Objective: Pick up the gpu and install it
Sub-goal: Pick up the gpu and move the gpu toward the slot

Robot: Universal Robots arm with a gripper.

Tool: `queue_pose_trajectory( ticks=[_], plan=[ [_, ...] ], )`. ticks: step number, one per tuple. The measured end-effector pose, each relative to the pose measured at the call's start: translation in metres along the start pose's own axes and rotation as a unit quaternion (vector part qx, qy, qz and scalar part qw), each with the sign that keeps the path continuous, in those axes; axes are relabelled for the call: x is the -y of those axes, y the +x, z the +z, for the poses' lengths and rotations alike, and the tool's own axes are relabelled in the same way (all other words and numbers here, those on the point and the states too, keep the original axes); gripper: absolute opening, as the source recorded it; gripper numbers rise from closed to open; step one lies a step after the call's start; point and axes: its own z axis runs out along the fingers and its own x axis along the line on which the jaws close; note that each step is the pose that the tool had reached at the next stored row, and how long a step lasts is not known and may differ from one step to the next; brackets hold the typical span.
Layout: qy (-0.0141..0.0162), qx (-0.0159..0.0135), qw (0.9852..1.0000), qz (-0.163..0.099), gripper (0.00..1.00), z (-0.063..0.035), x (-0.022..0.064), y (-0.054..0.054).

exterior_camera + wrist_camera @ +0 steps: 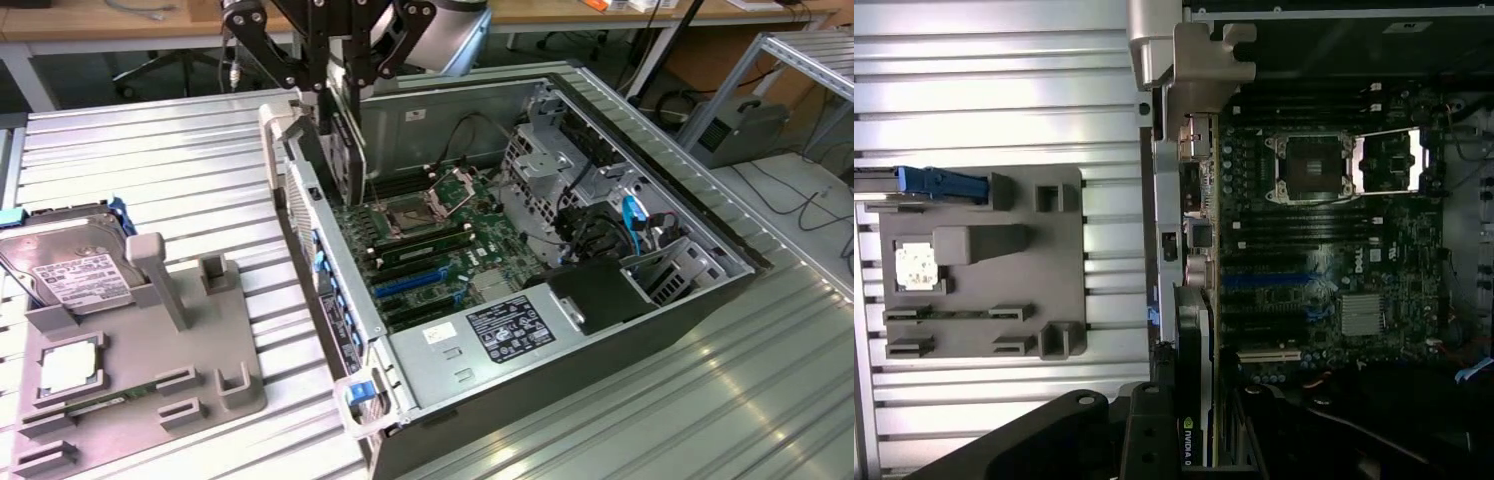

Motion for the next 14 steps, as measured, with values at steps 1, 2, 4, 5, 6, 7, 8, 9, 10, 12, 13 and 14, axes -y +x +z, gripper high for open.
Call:
queue_pose_trajectory(
  ticks=[1,2,4,5,6,7,8,9,10,12,13,14],
  plan=[
    [0.0,0.0,1.0,0.0,0.27,0.0,-0.0002,-0.002],
    [-0.0001,0.0,1.0,0.0,0.27,0.0001,-0.0003,-0.003],
    [-0.0002,0.0,1.0,0.0,0.27,0.0001,-0.0004,-0.005],
    [-0.0003,0.0,1.0,0.0,0.27,0.0001,-0.0005,-0.006],
    [-0.0003,0.0,1.0,0.0,0.27,0.0002,-0.0006,-0.007],
    [-0.0004,0.0,1.0,0.0,0.27,0.0002,-0.0007,-0.008],
    [-0.0004,0.0,1.0,0.0,0.27,0.0003,-0.0008,-0.01],
    [-0.0005,0.0,1.0,0.0,0.27,0.0004,-0.001,-0.012],
    [-0.0007,0.0,1.0,0.0,0.27,0.0004,-0.0013,-0.015],
    [-0.0013,0.0,1.0,0.0,0.27,0.0007,-0.002,-0.026],
    [-0.0015,0.0,1.0,0.0,0.27,0.0008,-0.0022,-0.028],
    [-0.0018,0.0,1.0,0.0,0.27,0.0009,-0.0026,-0.033]
  ],
)
